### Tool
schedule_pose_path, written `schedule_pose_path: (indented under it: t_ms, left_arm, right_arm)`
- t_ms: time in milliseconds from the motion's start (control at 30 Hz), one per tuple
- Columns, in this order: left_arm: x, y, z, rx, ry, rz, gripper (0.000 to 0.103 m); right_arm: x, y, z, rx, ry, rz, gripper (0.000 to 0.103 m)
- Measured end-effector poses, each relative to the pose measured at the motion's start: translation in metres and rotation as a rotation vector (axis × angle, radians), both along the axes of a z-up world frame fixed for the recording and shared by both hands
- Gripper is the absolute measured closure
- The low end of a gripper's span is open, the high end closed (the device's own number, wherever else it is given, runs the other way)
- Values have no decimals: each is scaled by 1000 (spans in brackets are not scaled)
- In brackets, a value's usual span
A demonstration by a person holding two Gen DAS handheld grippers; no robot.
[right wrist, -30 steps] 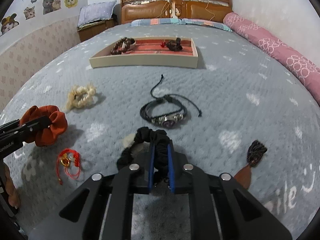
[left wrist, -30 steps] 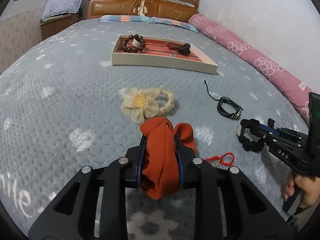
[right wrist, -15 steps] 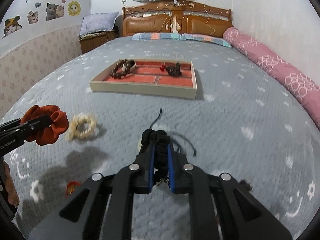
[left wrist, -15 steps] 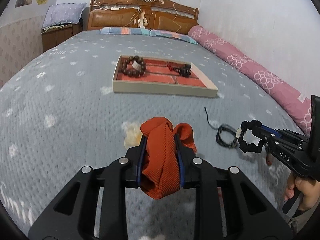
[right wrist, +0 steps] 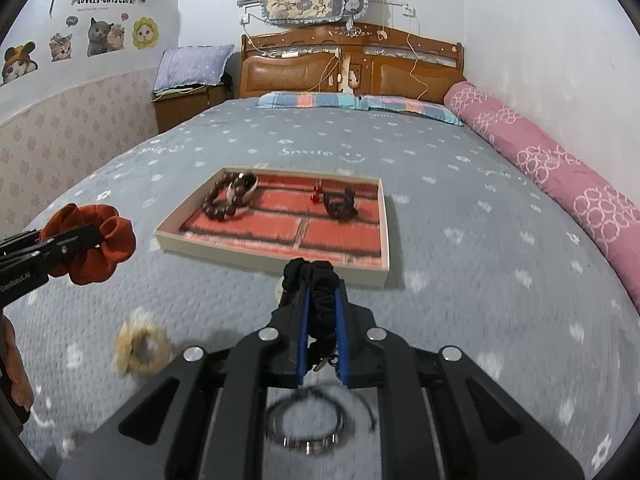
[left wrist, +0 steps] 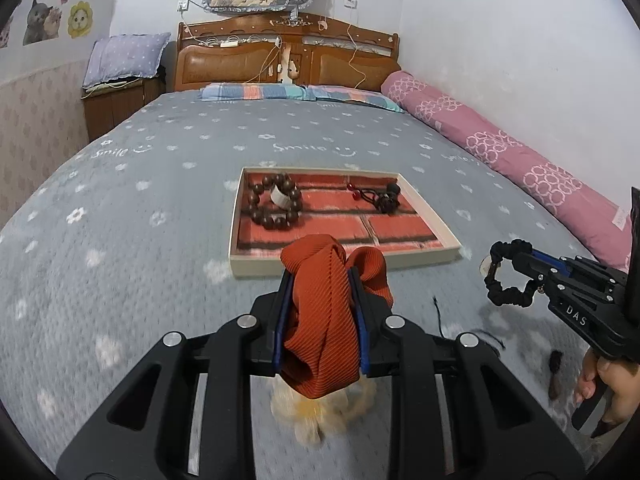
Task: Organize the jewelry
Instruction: 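Carry the orange scrunchie and black hair tie into the tray and release both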
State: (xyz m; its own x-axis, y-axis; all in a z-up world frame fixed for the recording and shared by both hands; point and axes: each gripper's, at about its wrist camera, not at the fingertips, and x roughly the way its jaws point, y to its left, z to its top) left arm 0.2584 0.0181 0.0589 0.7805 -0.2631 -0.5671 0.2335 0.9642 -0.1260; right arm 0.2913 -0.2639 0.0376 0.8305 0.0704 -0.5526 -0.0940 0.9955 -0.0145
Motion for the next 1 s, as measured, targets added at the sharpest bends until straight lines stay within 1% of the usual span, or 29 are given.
schedule_pose_path:
  t_ms: [300, 567, 667, 767, 1000]
  left_arm:
    - [62, -5, -2, -8, -7, 3, 78]
    - [108, -14, -13, -15, 5, -5, 77]
    - [128, -18, -22, -1, 22, -7, 77]
    - [148, -19, -33, -16, 58, -12, 77]
    - [183, -27, -52, 16, 113, -18, 77]
  right_arm:
    - [60, 3, -1, 15, -16, -18, 91]
    - [114, 0, -12, 27, -8, -39, 91]
    - [136, -3, -21, 30, 13, -48, 91]
    - [154, -4, -33, 25, 40, -62, 91]
    - [187, -12, -55, 15, 102, -79, 91]
